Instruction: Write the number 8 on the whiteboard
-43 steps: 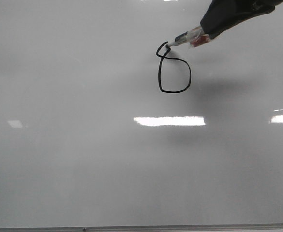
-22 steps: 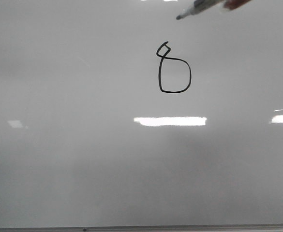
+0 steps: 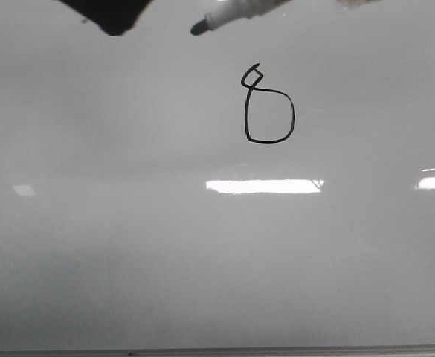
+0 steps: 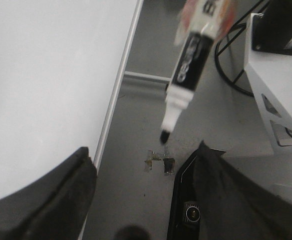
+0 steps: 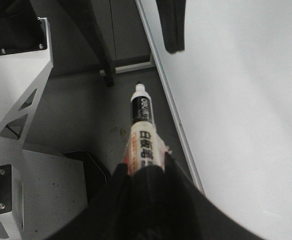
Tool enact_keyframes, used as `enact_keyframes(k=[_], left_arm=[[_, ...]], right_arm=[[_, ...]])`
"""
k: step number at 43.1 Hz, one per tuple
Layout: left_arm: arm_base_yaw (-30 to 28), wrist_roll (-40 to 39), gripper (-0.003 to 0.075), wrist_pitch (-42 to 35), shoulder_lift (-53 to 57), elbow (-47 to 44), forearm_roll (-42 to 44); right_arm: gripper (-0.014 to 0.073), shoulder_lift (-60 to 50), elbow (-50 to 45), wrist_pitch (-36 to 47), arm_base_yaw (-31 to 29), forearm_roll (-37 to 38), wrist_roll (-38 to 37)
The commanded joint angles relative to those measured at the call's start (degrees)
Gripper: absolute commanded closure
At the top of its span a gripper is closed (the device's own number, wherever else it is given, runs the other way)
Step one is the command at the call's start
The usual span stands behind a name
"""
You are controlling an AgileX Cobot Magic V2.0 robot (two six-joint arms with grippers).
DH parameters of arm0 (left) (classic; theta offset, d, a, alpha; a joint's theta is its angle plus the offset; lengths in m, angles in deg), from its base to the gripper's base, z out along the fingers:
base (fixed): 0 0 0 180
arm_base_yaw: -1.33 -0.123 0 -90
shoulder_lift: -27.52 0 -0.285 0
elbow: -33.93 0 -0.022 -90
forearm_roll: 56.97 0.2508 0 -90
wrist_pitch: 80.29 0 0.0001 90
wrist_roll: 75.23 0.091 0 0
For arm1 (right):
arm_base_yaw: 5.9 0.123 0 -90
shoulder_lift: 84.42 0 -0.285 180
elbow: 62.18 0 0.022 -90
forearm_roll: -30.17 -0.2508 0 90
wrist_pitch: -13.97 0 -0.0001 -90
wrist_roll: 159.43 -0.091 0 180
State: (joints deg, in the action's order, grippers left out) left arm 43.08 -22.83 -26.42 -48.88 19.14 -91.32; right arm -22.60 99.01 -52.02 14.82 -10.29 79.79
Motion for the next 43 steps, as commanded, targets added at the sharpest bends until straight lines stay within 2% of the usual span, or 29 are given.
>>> enact_keyframes(k=[1, 7, 16, 31, 35, 38, 41, 43], left_arm=[[3.6, 0.7, 0.0302, -3.9, -1.6, 3.9, -3.0], [7.4, 2.1, 0.0302, -5.7, -5.1, 6.9, -3.0], [8.6, 3.9, 0.0313, -5.6, -6.7, 7.9, -3.0], [8.6, 3.9, 0.0601, -5.6, -6.7, 8.0, -3.0], [8.6, 3.9, 0.0654, -5.6, -6.7, 8.0, -3.0], [8.5, 3.9, 0.0682, -5.6, -6.7, 8.0, -3.0], [8.5, 3.8, 0.0694, -5.6, -6.7, 8.0, -2.4], [8.5, 3.3, 0.0695, -5.5, -6.7, 8.0, -1.8]], right_arm=[[0.0692, -0.6, 1.8, 1.8, 0.1, -3.8, 1.3], [0.0692, -0.5, 1.8, 1.6, 0.1, -3.8, 1.3], [0.0692, -0.5, 1.8, 1.5, 0.1, -3.8, 1.3], [0.0692, -0.5, 1.8, 0.4, 0.1, -3.8, 1.3], [0.0682, -0.5, 1.8, 0.5, 0.1, -3.7, 1.3], [0.0615, -0.5, 1.8, 0.4, 0.1, -3.7, 1.3], [0.0475, -0.5, 1.8, 0.2, 0.1, -3.3, 1.3], [0.0349, -0.5, 1.8, 0.2, 0.1, -2.4, 1.2]])
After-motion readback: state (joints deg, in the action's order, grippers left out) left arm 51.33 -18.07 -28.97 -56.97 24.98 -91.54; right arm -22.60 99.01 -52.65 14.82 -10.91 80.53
